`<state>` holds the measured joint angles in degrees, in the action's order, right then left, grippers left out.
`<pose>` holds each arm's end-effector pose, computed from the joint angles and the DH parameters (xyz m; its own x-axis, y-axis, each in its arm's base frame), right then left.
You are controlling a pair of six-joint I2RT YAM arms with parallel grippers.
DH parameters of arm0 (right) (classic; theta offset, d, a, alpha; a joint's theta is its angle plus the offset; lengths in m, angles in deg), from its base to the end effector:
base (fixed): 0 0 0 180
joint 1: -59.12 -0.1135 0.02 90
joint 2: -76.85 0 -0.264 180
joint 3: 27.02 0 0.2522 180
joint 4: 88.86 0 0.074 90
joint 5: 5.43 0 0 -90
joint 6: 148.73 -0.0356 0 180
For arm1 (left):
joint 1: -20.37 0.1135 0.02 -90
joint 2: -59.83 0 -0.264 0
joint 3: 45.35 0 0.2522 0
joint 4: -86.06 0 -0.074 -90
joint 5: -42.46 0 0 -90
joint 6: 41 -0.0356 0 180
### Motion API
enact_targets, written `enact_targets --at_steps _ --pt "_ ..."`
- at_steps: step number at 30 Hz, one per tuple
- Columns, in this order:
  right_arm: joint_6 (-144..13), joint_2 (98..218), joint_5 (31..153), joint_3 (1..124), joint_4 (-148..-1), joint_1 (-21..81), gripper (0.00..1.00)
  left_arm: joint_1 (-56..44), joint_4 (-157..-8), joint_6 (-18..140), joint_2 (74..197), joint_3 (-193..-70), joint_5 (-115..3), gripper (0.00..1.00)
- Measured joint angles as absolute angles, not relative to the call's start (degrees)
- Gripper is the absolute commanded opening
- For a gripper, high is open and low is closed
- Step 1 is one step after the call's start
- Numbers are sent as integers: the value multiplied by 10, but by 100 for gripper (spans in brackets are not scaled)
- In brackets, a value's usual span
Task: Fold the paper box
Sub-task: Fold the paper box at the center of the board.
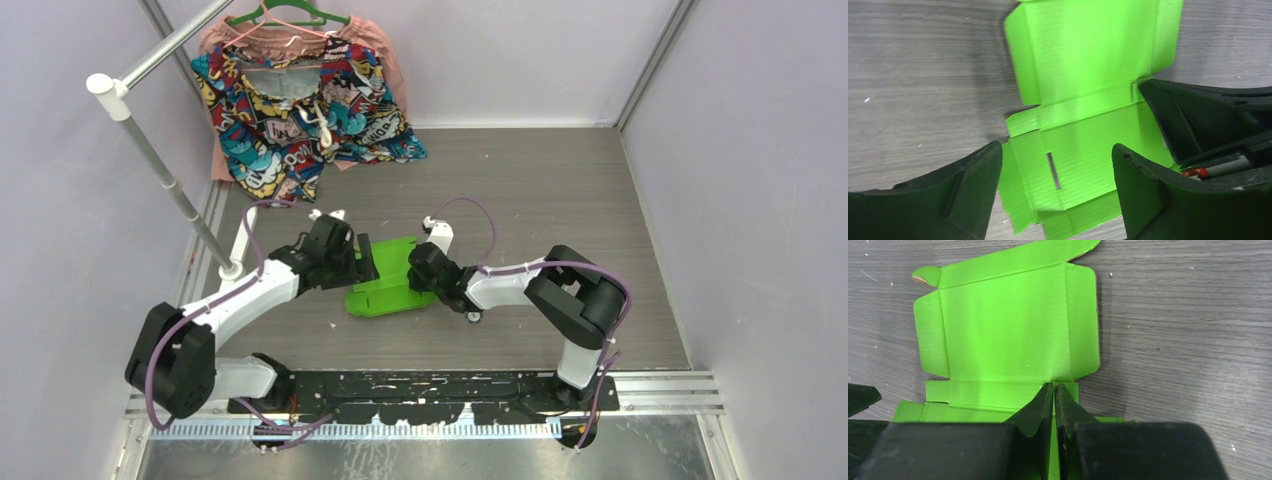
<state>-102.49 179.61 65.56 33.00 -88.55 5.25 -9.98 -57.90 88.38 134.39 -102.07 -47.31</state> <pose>0.2111 0.2696 0.1263 -0.7218 0.1203 -0.6816 -0.1718 0.9228 0.3448 0.2196 -0.1284 0.2022 -0.8581 -0.2328 -0.4577 -0.0533 0.9269 -0.3715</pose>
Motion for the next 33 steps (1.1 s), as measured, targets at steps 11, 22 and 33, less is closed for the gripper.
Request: enact_targets --at_steps 11,22,33 --pt "-1049 1799 653 296 -953 52 11 -25 -638 932 1329 -911 -522 34" --pt "-1052 1799 638 292 -960 54 11 -11 -728 940 1378 -909 -555 24" --pt "-1052 1802 634 293 -963 54 11 -10 -738 941 1368 -902 -552 23"
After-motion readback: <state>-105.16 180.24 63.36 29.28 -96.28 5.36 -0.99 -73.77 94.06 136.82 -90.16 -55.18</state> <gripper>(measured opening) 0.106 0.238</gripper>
